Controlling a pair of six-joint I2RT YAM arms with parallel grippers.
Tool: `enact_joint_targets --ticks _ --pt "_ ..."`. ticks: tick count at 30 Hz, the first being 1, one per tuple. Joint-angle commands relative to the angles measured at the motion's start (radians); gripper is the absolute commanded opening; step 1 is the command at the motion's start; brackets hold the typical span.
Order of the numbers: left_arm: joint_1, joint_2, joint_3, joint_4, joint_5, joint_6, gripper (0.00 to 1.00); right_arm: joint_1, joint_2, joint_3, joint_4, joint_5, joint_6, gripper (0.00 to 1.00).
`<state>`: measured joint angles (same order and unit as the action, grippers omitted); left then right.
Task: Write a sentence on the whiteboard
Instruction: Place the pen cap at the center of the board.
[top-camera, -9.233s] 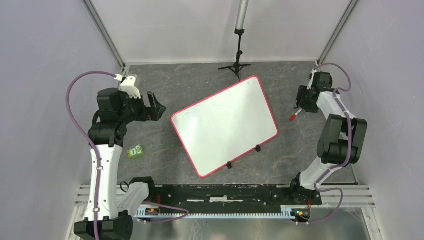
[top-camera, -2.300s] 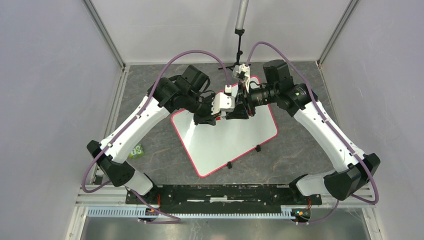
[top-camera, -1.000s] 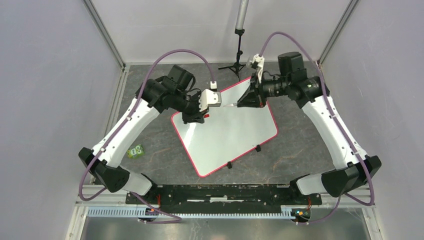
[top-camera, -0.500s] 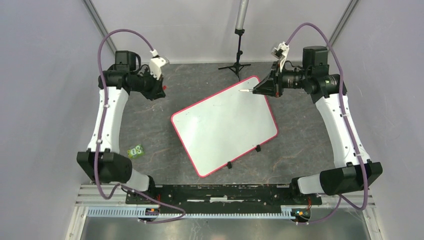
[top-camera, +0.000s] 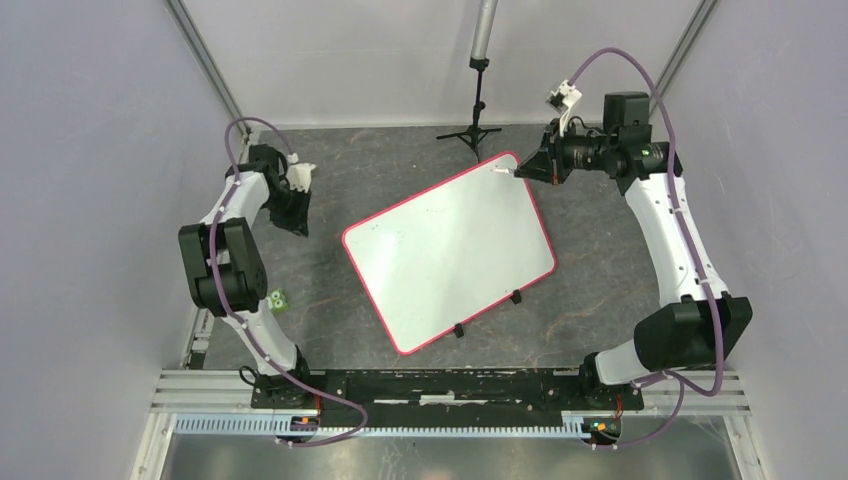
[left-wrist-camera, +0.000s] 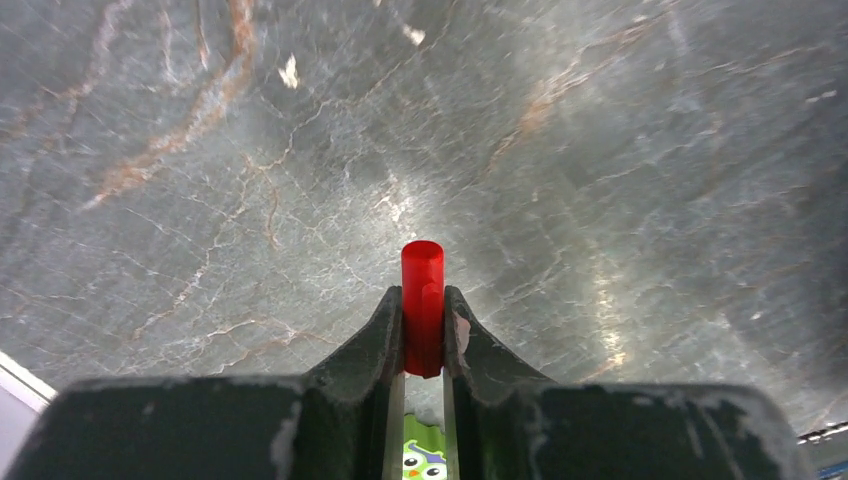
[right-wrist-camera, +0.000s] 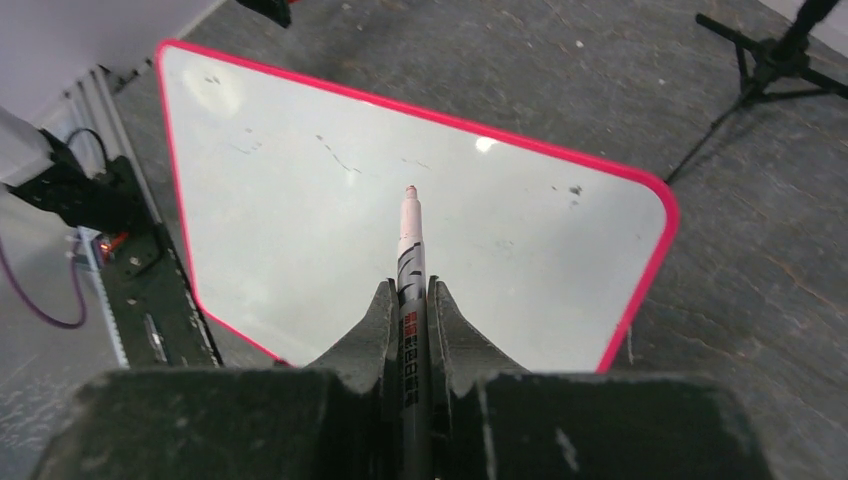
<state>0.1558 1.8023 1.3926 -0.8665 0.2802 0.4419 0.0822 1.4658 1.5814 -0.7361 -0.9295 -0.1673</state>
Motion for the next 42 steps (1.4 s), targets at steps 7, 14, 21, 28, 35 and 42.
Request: enact_joint_targets --ticks 7,14,21,28,35,42 --pt "0.017 0.046 -0.059 0.021 -0.18 0.115 0.02 -0.076 -0.012 -0.103 -0.189 0.113 -0.322 0.0" --pt "0.075 0.006 -0.089 0.016 -0.066 0.127 0.02 -0.107 -0.027 -0.046 -0.19 0.101 -0.303 0.0" --pt "0.108 -0.066 -0.067 -0.004 -0.047 0.158 0.02 -0.107 -0.031 -0.043 -0.173 0.127 -0.282 0.0" --pt "0.11 0.042 0.104 -0.104 -0.038 0.093 0.03 -0.107 -0.041 -0.02 -0.155 0.153 -0.244 0.0" --pt "0.11 0.127 0.144 -0.088 -0.053 0.058 0.09 -0.108 -0.105 -0.052 -0.118 0.196 -0.241 0.0" --pt "0.102 0.146 0.074 -0.047 -0.091 0.061 0.18 -0.107 -0.137 -0.057 -0.147 0.167 -0.264 0.0"
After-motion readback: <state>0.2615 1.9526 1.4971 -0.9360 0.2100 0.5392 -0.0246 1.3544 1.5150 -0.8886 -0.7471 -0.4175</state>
